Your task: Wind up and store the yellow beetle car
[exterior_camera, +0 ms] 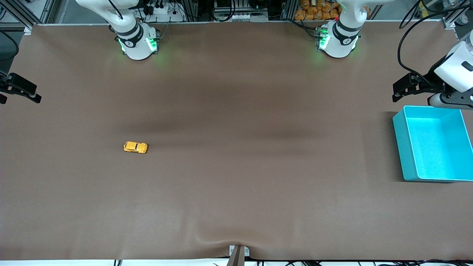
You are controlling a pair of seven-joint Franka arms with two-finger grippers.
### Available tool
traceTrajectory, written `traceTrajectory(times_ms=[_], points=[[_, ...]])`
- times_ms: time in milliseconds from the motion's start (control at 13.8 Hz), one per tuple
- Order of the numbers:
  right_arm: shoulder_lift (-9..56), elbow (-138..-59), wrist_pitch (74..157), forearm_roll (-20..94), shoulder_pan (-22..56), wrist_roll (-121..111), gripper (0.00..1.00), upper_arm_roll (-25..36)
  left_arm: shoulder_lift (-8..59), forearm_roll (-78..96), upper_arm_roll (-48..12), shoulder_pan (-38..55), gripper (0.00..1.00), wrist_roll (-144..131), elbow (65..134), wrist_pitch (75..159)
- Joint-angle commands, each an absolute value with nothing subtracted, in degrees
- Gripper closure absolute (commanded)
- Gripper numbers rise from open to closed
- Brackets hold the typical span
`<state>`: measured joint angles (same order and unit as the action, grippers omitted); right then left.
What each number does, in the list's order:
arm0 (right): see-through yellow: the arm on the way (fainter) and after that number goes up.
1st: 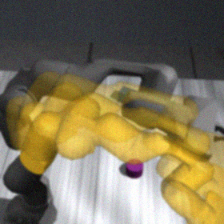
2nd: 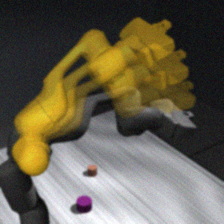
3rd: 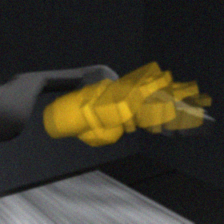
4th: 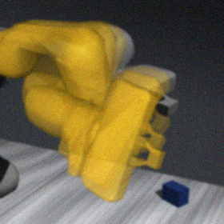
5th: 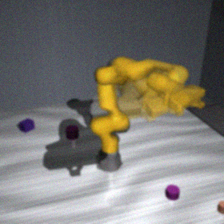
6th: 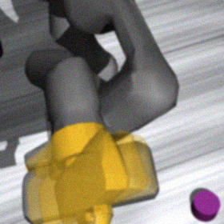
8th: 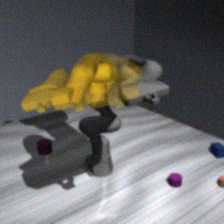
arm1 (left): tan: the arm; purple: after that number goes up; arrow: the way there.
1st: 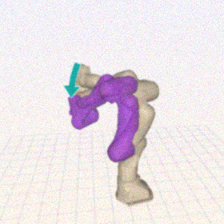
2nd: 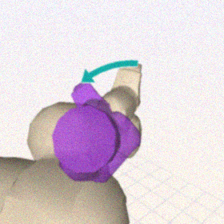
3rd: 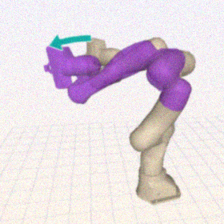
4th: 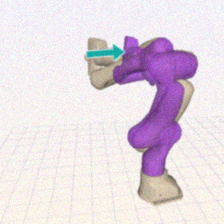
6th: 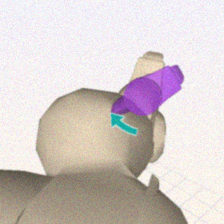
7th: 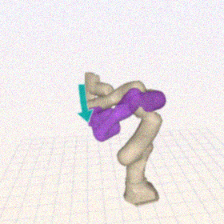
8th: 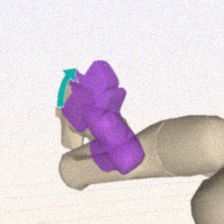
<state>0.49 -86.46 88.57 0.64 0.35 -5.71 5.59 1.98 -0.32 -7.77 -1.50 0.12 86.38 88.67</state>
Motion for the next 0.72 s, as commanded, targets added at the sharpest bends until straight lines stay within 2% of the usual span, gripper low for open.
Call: traceTrajectory(times_ms=[0,652], points=[[1.23,-85.34,87.54,0.09,-0.44,-4.92,0.00,4.57,2.02,-1.32,-8.09,-1.58,0.00,-0.79,85.96,88.15],[1.14,-85.08,87.28,0.18,-0.88,-5.80,0.00,4.75,2.02,-1.41,-8.00,-1.58,0.00,-0.70,85.87,88.15]])
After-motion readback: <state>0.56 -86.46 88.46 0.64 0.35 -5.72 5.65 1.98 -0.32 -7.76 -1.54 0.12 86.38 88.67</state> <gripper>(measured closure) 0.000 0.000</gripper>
